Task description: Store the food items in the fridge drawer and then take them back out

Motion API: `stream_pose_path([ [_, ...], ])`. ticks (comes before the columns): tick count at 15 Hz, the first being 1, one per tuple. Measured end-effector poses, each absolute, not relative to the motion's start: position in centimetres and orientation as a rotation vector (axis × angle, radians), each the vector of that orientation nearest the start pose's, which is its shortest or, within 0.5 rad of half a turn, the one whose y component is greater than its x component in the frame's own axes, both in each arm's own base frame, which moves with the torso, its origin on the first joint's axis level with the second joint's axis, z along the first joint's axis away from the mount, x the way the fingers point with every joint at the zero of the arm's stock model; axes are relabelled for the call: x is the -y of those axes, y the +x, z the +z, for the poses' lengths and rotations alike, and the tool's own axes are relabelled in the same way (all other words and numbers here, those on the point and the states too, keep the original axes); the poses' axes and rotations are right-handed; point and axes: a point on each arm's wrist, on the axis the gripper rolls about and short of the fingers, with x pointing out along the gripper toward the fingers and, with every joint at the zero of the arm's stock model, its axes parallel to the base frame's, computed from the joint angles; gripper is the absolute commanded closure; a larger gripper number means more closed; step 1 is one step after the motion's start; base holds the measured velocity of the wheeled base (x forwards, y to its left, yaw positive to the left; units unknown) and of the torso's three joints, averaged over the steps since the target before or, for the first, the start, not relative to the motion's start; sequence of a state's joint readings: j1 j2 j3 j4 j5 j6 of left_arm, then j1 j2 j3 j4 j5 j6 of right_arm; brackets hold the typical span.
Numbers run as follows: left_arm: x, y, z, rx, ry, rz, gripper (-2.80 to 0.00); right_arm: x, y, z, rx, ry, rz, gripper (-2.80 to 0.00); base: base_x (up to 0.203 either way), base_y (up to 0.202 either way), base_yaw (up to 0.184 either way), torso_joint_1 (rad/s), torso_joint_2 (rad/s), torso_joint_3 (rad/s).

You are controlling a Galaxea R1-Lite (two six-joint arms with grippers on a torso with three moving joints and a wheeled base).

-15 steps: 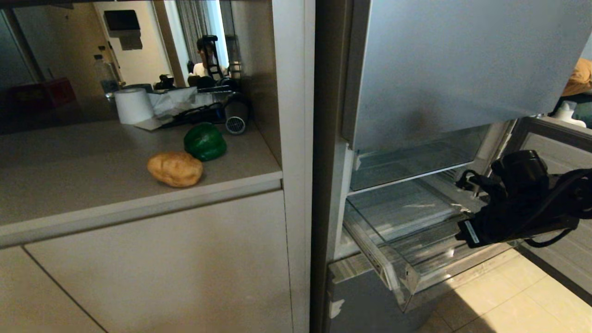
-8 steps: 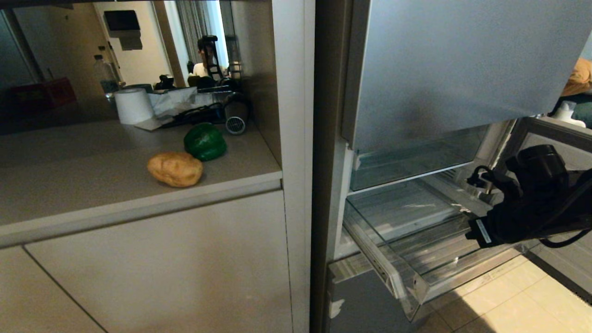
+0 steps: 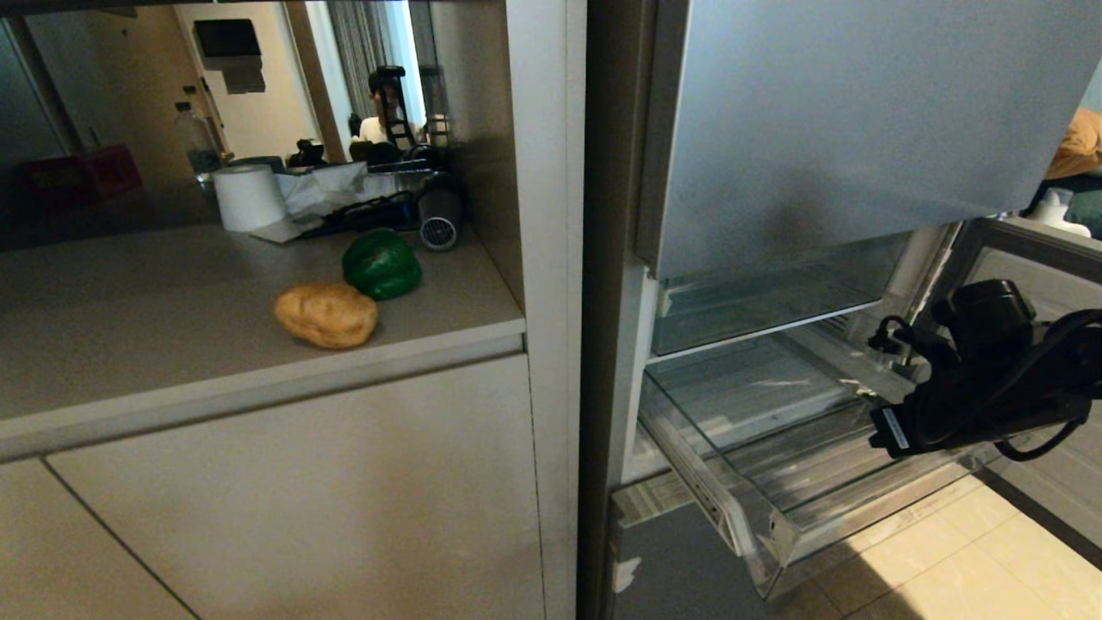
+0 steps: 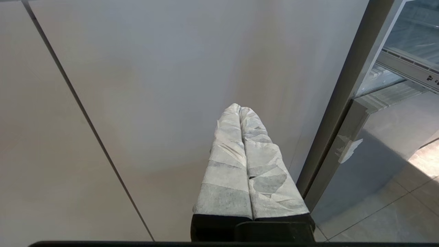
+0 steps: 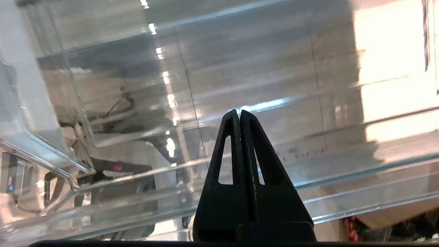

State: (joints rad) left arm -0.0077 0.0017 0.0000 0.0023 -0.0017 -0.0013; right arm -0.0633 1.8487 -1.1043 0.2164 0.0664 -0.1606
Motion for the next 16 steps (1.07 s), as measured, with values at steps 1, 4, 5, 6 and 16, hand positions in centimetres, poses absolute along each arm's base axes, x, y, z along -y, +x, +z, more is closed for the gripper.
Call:
stream_pose_path([
  [1,0.0,-2.3,7.5,-0.004,-0.001,-0.009,0.00,2.0,31.9,14.0,-0.964,-0.084,0.077,0.00,0.000,0.000,0.000,0.000,0.00,0.000],
  [4,0.0,-2.3,7.5,-0.004,-0.001,-0.009,0.00,2.2,30.7,13.9,-0.979,-0.082,0.072,0.00,0.000,0.000,0.000,0.000,0.00,0.000],
  [5,0.0,-2.3,7.5,-0.004,-0.001,-0.009,0.00,2.2,30.1,13.8,-0.986,-0.086,0.073,0.00,0.000,0.000,0.000,0.000,0.00,0.000],
  [6,0.0,-2.3,7.5,-0.003,-0.001,-0.009,0.00,2.2,29.6,13.9,-0.985,-0.097,0.080,0.00,0.000,0.000,0.000,0.000,0.00,0.000],
  [16,0.0,-2.3,7.5,-0.004,-0.001,-0.009,0.00,-2.8,28.0,18.7,-0.644,-0.164,0.273,0.00,0.000,0.000,0.000,0.000,0.00,0.000],
])
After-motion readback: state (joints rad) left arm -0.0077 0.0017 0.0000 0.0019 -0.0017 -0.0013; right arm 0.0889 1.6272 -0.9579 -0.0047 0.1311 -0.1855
